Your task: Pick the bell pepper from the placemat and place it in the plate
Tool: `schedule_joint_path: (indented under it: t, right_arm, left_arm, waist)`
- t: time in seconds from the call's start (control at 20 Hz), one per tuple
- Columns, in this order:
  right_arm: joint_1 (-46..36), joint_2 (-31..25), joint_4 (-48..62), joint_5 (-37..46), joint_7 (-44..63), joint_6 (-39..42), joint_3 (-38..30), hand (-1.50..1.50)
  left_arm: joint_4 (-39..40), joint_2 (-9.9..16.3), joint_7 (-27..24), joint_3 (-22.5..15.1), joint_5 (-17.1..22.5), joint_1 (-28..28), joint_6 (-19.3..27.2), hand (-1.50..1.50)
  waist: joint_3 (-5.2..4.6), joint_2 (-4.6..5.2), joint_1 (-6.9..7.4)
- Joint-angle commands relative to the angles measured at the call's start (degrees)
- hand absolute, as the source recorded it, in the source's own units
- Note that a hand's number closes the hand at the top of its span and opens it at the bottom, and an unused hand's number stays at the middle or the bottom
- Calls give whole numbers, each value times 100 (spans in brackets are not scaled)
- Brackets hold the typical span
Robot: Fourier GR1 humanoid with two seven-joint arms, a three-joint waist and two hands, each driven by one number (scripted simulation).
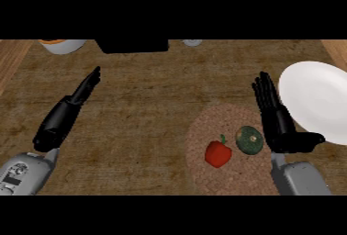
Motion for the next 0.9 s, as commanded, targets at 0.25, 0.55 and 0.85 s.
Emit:
schedule_joint_path:
  t: [0.25, 0.55, 0.85]
  right_arm:
    - [251, -1021, -745, 773, 535, -1737, -1351, 150]
    - [1578, -809, -979, 2109, 1048, -3842, -1513, -150]
    - [3193, -324, -2857, 3758, 1879, -4447, -205, -150]
  left_arm:
    - [1049, -835, 1237, 496, 999, 1427, 717, 0]
    - [845, -1177, 1446, 469, 1322, 1464, 708, 0]
    - [670, -1394, 1526, 222, 1234, 1598, 720, 0]
  waist:
    - [-325, -148, -311]
    - [-286, -168, -388]
    - [-280, -99, -96]
